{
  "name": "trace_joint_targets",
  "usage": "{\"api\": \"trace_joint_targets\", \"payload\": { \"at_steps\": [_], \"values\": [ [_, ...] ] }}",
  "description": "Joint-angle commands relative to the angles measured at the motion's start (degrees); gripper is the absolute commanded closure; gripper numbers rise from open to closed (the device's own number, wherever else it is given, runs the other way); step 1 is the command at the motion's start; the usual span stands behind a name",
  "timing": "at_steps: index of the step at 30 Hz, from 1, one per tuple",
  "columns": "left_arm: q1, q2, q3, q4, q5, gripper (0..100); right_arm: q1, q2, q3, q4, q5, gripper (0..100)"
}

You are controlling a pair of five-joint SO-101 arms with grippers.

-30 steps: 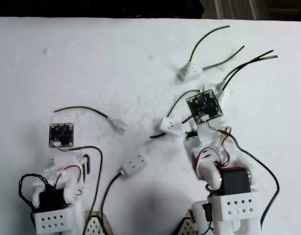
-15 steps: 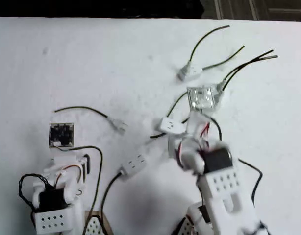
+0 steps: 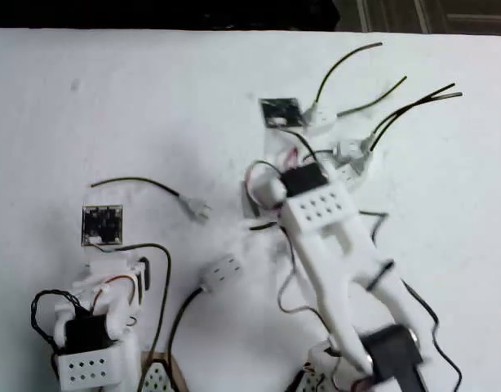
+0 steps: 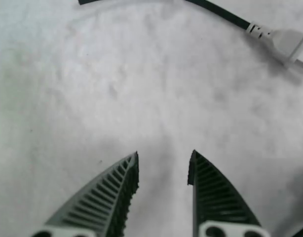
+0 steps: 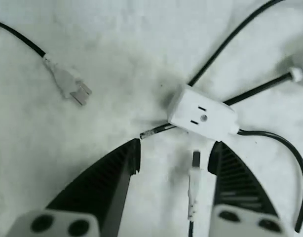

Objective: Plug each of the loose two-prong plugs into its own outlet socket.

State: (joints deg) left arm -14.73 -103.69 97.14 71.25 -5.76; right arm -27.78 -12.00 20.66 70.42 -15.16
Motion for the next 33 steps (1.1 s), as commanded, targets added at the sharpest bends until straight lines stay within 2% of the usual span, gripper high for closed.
{"api": "trace_joint_targets", "payload": {
  "at_steps": [1,5,7,14,21,24,28,33],
  "values": [
    [-0.31,-0.22,-0.18,0.26,0.62,82,-1.10,5.32,-9.05,-1.01,-0.26,76.8],
    [-0.31,-0.22,-0.18,0.26,0.62,82,-0.66,8.84,-15.47,0.66,-0.09,76.9],
    [-0.31,-0.22,-0.18,0.26,0.62,82,-0.66,8.84,-17.05,3.65,3.69,76.9],
    [-0.31,-0.22,-0.18,0.26,0.62,82,0.92,8.84,-18.37,18.51,30.15,76.9],
    [-0.31,-0.22,-0.18,0.26,0.62,82,6.20,8.84,-18.20,27.12,58.02,76.7],
    [-0.31,-0.22,-0.18,0.26,0.62,82,8.13,8.75,-16.44,27.47,69.54,76.6],
    [-0.31,-0.22,-0.18,0.26,0.62,82,9.27,5.93,-8.53,24.84,77.63,76.5],
    [-0.31,-0.22,-0.18,0.26,0.62,82,8.92,-4.35,5.63,14.11,87.38,76.5]
  ]
}}
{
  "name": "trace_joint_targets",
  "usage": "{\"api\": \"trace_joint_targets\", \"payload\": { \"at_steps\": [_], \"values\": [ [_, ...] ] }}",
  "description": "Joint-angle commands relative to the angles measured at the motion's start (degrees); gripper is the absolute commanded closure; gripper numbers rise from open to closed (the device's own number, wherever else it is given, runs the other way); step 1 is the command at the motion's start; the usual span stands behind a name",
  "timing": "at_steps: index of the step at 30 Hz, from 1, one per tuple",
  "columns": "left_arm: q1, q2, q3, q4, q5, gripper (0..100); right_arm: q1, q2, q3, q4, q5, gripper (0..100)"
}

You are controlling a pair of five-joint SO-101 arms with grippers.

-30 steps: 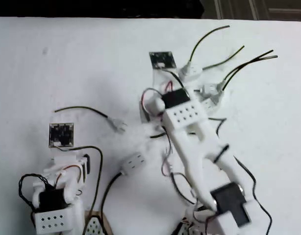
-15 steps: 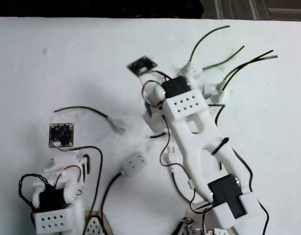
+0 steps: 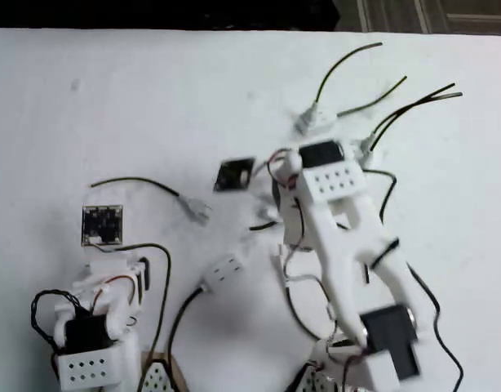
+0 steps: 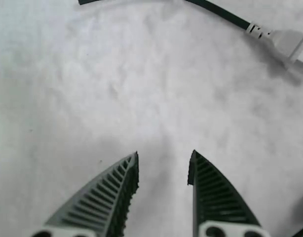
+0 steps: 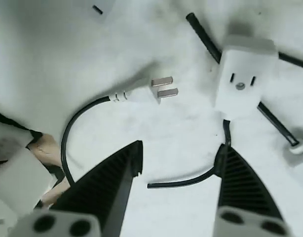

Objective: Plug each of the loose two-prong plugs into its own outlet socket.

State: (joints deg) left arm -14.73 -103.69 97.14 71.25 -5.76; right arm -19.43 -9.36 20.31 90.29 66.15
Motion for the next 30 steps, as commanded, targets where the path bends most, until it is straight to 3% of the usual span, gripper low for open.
{"api": "trace_joint_targets", "payload": {
  "at_steps": [1,5,15,30],
  "values": [
    [-0.31,-0.22,-0.18,0.26,0.62,82,0.48,-9.19,8.97,-8.13,8.53,76.5],
    [-0.31,-0.22,-0.18,0.26,0.62,82,0.40,-14.55,19.25,-14.90,15.21,76.2],
    [-0.31,-0.22,-0.18,0.26,0.62,82,-4.26,-15.25,32.35,-24.04,23.56,69.0],
    [-0.31,-0.22,-0.18,0.26,0.62,82,-10.33,-9.98,37.19,-35.12,23.47,68.6]
  ]
}}
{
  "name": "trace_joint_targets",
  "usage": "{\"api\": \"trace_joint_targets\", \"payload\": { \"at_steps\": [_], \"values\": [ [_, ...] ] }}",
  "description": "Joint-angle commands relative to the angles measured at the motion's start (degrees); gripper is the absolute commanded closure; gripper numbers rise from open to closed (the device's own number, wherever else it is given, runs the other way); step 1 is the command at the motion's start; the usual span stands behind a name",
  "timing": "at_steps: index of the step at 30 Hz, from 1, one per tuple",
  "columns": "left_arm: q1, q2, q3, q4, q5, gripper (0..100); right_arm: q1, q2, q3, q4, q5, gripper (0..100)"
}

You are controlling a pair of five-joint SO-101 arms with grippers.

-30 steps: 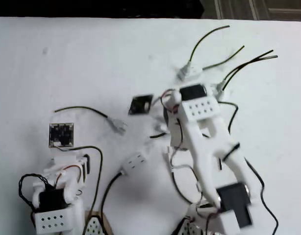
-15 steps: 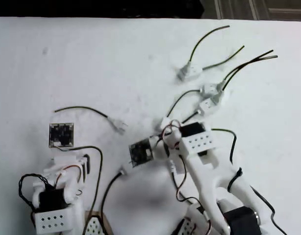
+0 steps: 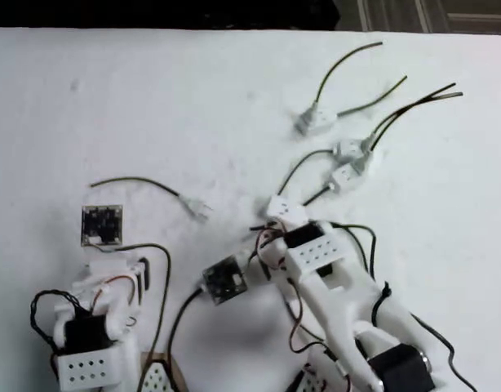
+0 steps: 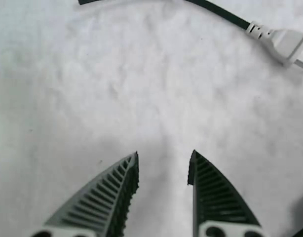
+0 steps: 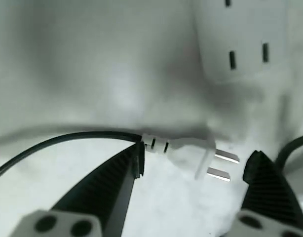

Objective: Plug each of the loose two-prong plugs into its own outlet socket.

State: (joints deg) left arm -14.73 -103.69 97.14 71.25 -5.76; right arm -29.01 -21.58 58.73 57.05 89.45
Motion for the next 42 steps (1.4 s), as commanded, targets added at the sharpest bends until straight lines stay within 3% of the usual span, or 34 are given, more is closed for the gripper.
{"api": "trace_joint_targets", "payload": {
  "at_steps": [1,10,17,23,33,39,42],
  "values": [
    [-0.31,-0.22,-0.18,0.26,0.62,82,-0.48,4.18,-1.67,-3.21,0.18,68.6],
    [-0.31,-0.22,-0.18,0.26,0.62,82,4.97,15.34,-9.85,-5.93,-4.22,69.5],
    [-0.31,-0.22,-0.18,0.26,0.62,82,5.32,15.78,-9.67,-5.85,-4.48,86.2],
    [-0.31,-0.22,-0.18,0.26,0.62,82,8.22,15.25,-10.46,-6.11,-12.31,97.8],
    [-0.31,-0.22,-0.18,0.26,0.62,82,17.54,15.25,-15.91,-5.85,-27.34,98.1],
    [-0.31,-0.22,-0.18,0.26,0.62,82,22.46,14.02,-16.44,-5.67,-28.31,97.3],
    [-0.31,-0.22,-0.18,0.26,0.62,82,24.48,10.68,-16.44,-1.27,-28.75,88.6]
  ]
}}
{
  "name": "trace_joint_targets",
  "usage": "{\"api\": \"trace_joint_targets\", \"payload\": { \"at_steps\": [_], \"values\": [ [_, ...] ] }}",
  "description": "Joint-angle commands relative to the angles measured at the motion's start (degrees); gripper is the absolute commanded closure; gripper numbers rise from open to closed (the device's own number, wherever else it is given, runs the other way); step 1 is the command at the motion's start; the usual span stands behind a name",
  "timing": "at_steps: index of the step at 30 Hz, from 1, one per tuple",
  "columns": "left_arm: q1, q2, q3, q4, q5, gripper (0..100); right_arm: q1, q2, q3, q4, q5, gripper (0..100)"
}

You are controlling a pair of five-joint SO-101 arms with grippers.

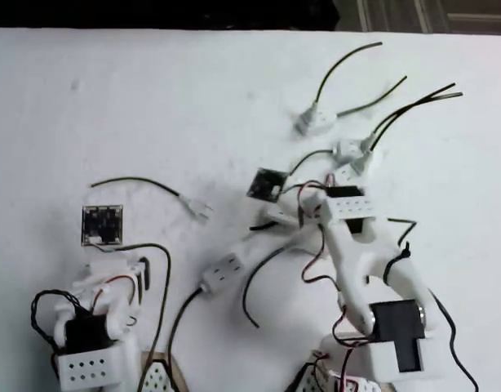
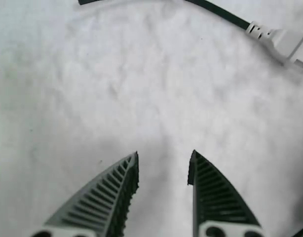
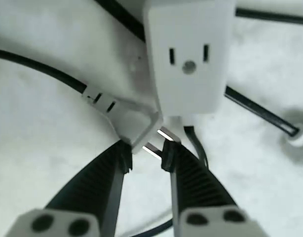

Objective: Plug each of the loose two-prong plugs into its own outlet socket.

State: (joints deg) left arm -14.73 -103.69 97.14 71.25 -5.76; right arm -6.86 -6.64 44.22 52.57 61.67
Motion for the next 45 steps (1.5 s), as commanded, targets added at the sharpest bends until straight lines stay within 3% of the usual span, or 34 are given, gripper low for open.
{"api": "trace_joint_targets", "payload": {
  "at_steps": [1,4,10,15,21,32,39,45],
  "values": [
    [-0.31,-0.22,-0.18,0.26,0.62,82,2.77,-5.76,-2.02,4.70,-2.29,85.1],
    [-0.31,-0.22,-0.18,0.26,0.62,82,3.03,-11.56,-2.02,8.04,-5.45,77.2],
    [-0.31,-0.22,-0.18,0.26,0.62,82,-0.75,-21.23,-1.58,12.00,-3.96,72.9],
    [-0.31,-0.22,-0.18,0.26,0.62,82,-3.82,-21.49,-1.41,13.85,-0.97,72.4],
    [-0.31,-0.22,-0.18,0.26,0.62,82,-4.18,-22.02,2.11,25.36,5.10,72.5],
    [-0.31,-0.22,-0.18,0.26,0.62,82,-0.31,-34.07,-1.41,27.82,4.92,72.4],
    [-0.31,-0.22,-0.18,0.26,0.62,82,-6.64,-48.84,-1.67,27.74,-6.15,72.4],
    [-0.31,-0.22,-0.18,0.26,0.62,82,-8.40,-51.47,1.14,27.74,-7.03,72.5]
  ]
}}
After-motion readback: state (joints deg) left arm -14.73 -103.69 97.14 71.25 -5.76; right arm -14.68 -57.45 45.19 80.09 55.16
